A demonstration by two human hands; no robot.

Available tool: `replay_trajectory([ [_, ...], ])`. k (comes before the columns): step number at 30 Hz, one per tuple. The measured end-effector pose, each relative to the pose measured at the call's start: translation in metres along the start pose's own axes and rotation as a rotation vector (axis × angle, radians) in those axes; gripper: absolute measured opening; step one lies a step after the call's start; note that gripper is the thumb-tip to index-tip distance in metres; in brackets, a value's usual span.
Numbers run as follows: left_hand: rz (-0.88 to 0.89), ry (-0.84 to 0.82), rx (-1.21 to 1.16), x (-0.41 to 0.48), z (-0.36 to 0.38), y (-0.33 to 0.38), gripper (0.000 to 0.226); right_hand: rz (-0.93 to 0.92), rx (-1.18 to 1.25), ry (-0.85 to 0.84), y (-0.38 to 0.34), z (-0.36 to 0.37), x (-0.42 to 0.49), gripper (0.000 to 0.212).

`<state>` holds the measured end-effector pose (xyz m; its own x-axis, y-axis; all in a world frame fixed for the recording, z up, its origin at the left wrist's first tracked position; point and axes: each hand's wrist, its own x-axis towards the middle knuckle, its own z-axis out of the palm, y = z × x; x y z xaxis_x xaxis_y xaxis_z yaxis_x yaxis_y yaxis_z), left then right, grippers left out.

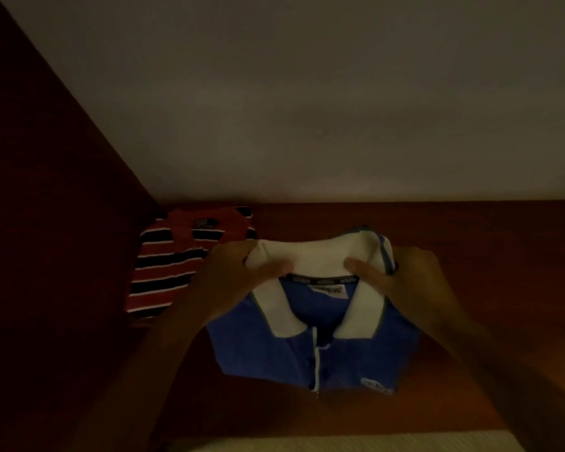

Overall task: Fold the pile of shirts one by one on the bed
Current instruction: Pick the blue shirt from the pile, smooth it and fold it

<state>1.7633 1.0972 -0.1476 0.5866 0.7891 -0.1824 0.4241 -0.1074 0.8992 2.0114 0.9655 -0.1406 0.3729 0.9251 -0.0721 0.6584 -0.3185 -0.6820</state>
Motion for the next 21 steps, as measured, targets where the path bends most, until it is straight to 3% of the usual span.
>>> replay_trajectory([
  [2,-0.03,0.03,0.024,0.048,0.013,-0.027,0.029,0.033,-0.035,0.005,0.028,0.019,0.044,0.067],
  [5,-0.075,0.105,0.205,0.117,0.042,-0.073,0.056,0.072,-0.158,-0.011,0.074,0.056,0.102,0.056],
  [8,-0.008,0.192,0.498,0.136,0.075,-0.111,0.069,0.177,-0.303,-0.002,0.112,0.099,0.116,0.071],
  [11,0.102,0.108,0.678,0.111,0.101,-0.139,0.076,0.039,-0.283,-0.052,0.124,0.134,0.094,0.075],
  [15,0.024,-0.049,0.968,0.096,0.117,-0.159,0.086,-0.032,-0.374,-0.261,0.148,0.155,0.073,0.063],
  [21,0.042,-0.075,0.983,0.111,0.131,-0.166,0.079,-0.04,-0.478,-0.234,0.183,0.151,0.069,0.061],
])
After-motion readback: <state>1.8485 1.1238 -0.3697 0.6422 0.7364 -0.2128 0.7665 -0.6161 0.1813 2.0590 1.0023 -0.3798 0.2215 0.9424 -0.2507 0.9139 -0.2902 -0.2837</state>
